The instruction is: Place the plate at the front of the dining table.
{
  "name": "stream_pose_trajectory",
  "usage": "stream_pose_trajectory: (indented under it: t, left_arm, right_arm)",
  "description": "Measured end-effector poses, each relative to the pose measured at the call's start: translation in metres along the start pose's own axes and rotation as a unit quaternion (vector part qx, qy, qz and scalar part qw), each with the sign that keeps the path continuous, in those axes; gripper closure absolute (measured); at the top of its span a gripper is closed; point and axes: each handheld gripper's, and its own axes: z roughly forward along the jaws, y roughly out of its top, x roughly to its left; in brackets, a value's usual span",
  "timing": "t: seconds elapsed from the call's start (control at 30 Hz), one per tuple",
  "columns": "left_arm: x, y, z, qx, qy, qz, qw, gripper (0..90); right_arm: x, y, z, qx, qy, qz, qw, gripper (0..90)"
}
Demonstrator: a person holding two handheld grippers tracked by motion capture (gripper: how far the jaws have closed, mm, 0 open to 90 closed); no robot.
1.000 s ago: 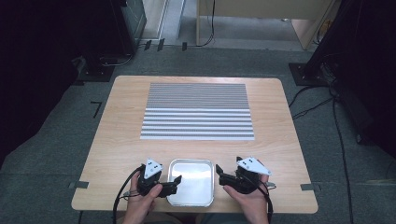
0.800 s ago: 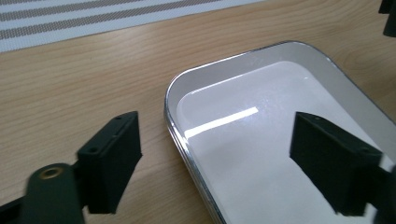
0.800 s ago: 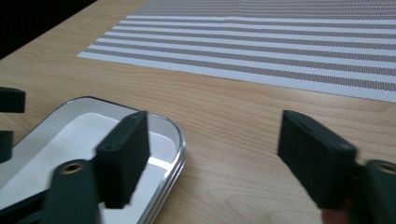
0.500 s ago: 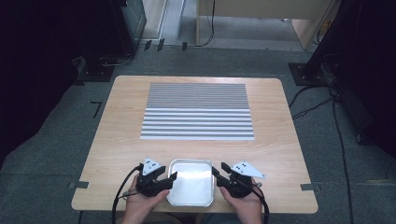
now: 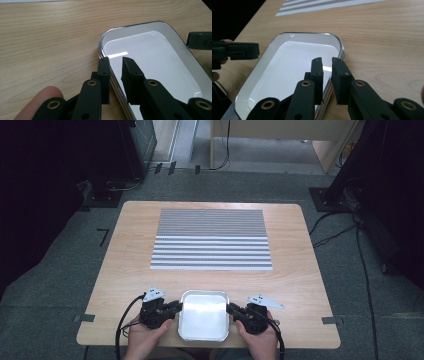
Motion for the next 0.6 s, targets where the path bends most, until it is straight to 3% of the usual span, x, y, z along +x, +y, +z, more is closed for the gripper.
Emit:
stream_pose_trajectory:
  t: [0.1, 0.27, 0.43, 0.6]
  left_arm:
    - [0.0006, -0.0005, 0.0005, 0.003, -0.003, -0.002, 1.0000, 77.3]
    - [-0.0004, -0.0013, 0.0034, 0.014, -0.024, -0.004, 0.9996, 77.9]
    - [0.0016, -0.0024, 0.0047, 0.023, -0.026, -0.005, 0.9994, 77.8]
    - [0.0002, -0.0016, 0.0035, 0.021, -0.023, -0.001, 0.9995, 78.9]
  right_arm:
    - [-0.0010, -0.0022, 0.0013, -0.005, -0.018, 0.002, 0.9998, 82.4]
    - [-0.0015, -0.0023, 0.0019, 0.005, -0.007, 0.022, 0.9997, 86.7]
    - [-0.0050, -0.0019, 0.0018, 0.013, 0.006, 0.055, 0.9984, 87.9]
    - [-0.0067, -0.0024, 0.0014, 0.011, 0.010, 0.062, 0.9979, 88.1]
